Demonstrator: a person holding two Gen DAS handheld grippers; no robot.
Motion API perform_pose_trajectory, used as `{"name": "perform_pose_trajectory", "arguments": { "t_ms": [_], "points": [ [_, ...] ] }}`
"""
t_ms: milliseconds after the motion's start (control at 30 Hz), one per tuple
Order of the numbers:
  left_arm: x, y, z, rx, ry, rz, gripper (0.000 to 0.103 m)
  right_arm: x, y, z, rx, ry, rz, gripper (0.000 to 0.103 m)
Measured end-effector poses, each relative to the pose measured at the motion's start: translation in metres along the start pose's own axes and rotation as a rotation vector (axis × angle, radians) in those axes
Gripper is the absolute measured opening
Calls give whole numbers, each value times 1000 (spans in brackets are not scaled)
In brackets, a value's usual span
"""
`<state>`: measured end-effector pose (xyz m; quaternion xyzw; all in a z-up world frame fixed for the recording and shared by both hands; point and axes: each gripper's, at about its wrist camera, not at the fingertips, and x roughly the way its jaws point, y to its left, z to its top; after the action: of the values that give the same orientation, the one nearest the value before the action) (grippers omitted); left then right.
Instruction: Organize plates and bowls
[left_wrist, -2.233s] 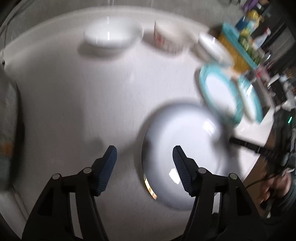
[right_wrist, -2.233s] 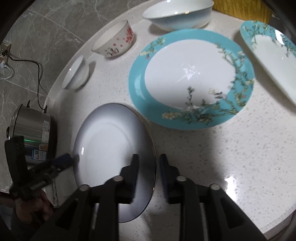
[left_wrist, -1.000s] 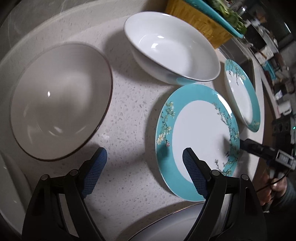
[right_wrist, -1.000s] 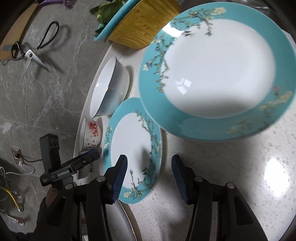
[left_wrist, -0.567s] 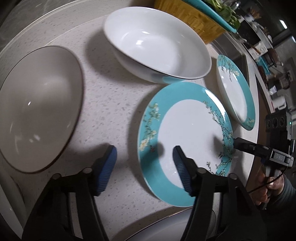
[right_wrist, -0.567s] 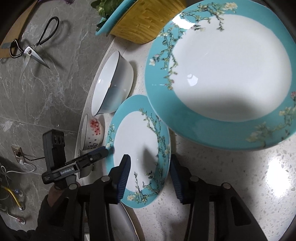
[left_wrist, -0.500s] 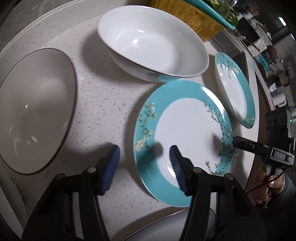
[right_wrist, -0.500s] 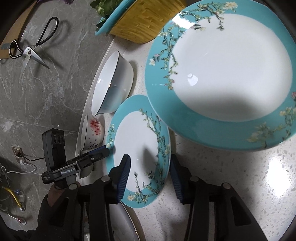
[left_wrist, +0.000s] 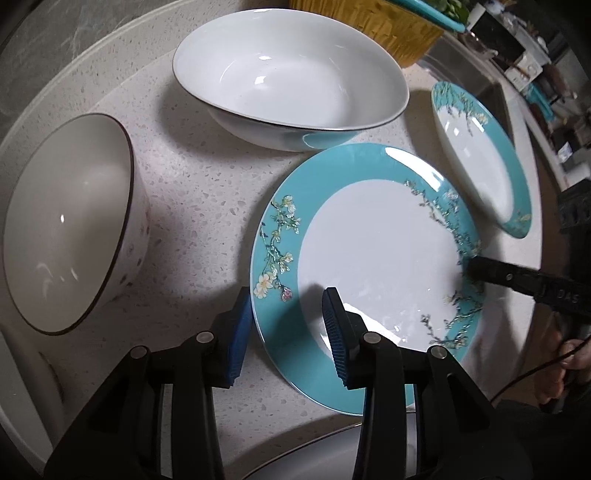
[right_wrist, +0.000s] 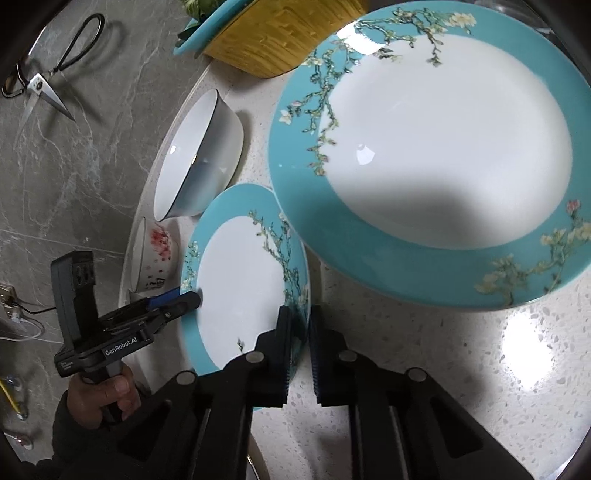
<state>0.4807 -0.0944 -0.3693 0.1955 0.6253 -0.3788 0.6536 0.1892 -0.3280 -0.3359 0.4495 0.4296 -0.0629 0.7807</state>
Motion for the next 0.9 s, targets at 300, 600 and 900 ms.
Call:
{"name": "perform_pose_trajectory", "arguments": {
  "t_ms": [300, 600, 900],
  "points": [
    [-2, 1, -3, -25, -17, -5, 30, 2, 2, 0, 19, -7, -22, 12],
    [-8, 10, -4, -54, -13, -17, 30, -2, 6, 6, 22, -4, -18, 12],
    [-22, 18, -1, -72, -16, -28, 30, -5, 13, 9, 44, 8, -10, 12]
  ]
}}
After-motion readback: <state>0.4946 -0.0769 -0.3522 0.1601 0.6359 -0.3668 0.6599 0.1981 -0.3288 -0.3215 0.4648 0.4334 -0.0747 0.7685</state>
